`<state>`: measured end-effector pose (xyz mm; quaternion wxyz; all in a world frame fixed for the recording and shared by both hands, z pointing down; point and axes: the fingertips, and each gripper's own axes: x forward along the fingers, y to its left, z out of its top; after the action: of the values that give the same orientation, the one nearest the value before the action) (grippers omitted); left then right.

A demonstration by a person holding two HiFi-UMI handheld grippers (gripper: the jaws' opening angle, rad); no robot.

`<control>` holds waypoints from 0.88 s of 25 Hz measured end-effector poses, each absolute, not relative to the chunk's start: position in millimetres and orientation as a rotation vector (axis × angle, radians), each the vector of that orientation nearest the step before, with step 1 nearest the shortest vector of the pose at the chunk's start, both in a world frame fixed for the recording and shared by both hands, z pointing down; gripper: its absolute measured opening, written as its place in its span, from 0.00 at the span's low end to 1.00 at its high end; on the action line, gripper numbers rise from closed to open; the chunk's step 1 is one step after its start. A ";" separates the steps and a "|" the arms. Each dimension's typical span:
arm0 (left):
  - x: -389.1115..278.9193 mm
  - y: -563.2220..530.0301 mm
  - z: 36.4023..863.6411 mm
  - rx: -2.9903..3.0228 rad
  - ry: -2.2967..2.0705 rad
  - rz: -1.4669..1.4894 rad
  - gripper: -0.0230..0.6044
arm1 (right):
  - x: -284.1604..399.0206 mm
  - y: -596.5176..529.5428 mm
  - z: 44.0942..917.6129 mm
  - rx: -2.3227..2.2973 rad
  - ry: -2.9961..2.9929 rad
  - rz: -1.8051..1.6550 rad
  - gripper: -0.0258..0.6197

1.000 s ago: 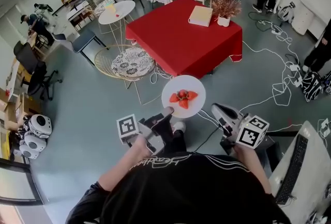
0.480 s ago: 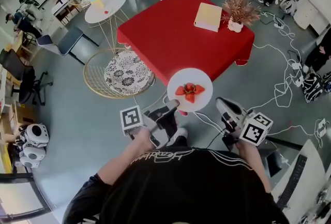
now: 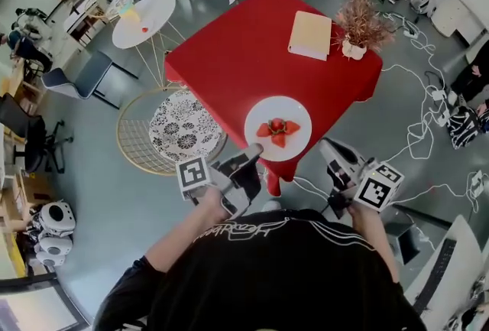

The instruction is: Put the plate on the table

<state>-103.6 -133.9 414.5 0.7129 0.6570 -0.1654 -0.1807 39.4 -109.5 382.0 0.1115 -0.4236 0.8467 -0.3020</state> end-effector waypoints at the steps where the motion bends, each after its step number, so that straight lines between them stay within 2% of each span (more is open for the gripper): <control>1: -100.2 -137.2 415.8 1.462 -0.367 -0.395 0.07 | 42.5 -112.5 383.7 -1.245 2.480 -0.889 0.05; 11: -57.7 -180.3 427.2 1.432 -0.397 -0.390 0.07 | 81.6 -159.6 401.9 -1.230 2.453 -0.964 0.05; 22: -49.7 -234.1 445.5 1.407 -0.459 -0.411 0.07 | 96.3 -216.5 408.0 -1.206 2.488 -1.016 0.05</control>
<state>-49.7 -234.1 445.5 0.7194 0.6364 -0.2076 -0.1857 96.3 -216.5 408.0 0.0980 -0.4076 0.8405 -0.3432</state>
